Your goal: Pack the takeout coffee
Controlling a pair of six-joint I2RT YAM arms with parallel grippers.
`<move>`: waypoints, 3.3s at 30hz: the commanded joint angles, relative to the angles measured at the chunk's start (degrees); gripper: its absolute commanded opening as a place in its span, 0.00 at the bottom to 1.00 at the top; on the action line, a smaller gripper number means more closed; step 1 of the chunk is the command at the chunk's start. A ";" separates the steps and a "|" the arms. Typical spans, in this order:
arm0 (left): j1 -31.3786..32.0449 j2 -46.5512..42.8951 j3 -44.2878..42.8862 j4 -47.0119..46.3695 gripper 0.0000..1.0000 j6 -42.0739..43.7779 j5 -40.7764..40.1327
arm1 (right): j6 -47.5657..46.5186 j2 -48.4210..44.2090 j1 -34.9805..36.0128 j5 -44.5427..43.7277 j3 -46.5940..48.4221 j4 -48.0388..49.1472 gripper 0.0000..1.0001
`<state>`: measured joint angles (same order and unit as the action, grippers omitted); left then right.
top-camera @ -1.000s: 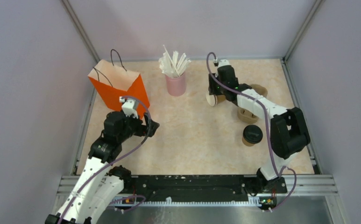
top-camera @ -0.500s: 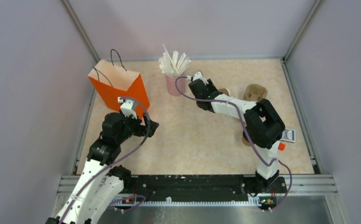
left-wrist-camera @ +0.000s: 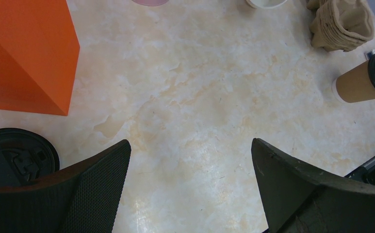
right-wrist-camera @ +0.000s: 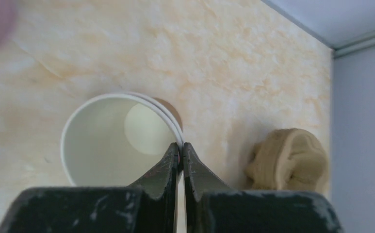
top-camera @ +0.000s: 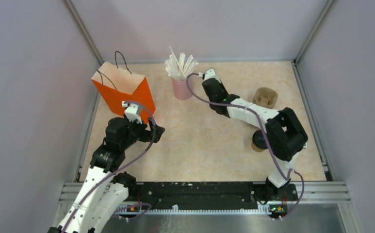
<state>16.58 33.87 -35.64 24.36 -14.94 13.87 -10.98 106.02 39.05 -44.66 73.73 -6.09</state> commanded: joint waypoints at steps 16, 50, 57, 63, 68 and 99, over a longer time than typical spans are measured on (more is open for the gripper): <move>-0.14 -0.49 -0.64 -2.65 0.98 0.71 0.70 | 32.31 -11.07 -15.23 51.92 -8.27 2.22 0.10; -0.14 0.53 -0.35 -3.52 0.96 1.91 4.57 | 27.77 -8.25 -15.17 48.99 1.42 -5.92 0.06; -0.12 0.68 -0.35 -3.53 0.96 2.00 4.49 | 26.37 -7.66 -15.23 48.62 2.45 -6.99 0.01; -0.14 0.82 -0.40 -3.55 0.96 2.06 4.66 | 23.78 -7.18 -15.13 47.44 4.15 -9.56 0.22; -0.14 0.83 -0.41 -3.52 0.96 2.17 4.87 | 21.92 -4.31 -15.12 47.28 6.42 -13.29 0.20; -0.14 0.70 -0.26 -3.77 0.96 2.24 5.51 | 20.28 -4.28 -12.07 40.44 8.98 -13.72 0.18</move>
<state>16.58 34.76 -35.62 23.53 -13.47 18.61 10.04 104.20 26.26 -2.98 79.53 -20.60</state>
